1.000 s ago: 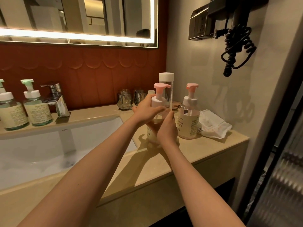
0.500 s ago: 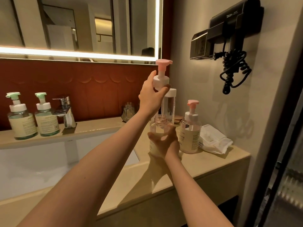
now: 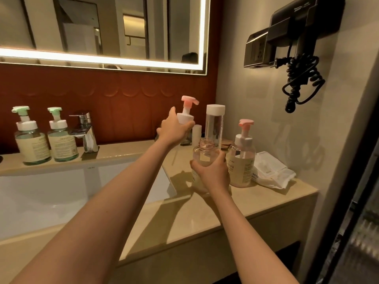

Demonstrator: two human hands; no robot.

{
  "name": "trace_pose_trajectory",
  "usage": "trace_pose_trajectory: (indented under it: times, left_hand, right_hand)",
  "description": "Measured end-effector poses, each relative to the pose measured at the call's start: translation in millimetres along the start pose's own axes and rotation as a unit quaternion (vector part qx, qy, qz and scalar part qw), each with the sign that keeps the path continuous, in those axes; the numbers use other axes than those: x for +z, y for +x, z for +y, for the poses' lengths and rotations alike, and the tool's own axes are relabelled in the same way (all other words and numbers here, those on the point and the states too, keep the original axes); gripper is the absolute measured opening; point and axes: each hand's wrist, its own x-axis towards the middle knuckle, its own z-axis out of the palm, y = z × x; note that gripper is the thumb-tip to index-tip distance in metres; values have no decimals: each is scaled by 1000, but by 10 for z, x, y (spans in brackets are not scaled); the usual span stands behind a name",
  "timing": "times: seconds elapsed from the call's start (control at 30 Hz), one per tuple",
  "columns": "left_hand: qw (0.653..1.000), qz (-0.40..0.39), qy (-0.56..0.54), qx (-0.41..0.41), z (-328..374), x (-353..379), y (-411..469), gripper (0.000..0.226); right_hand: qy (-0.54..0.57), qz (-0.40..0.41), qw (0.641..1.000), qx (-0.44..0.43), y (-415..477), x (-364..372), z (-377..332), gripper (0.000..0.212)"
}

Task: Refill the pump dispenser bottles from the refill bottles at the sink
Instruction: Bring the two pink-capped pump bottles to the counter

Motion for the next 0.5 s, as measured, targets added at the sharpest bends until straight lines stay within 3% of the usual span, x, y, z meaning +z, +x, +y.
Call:
trace_pose_trajectory:
  times: [0.2,0.5]
  left_hand:
    - [992,-37,121,-19,-342,164,-49,58]
    - [955,-120,263,-60,-550,526,-38,56]
  right_hand:
    - [5,3,1000,-9,25,28,70,88]
    - [22,12,999,-21,43,28,141,91]
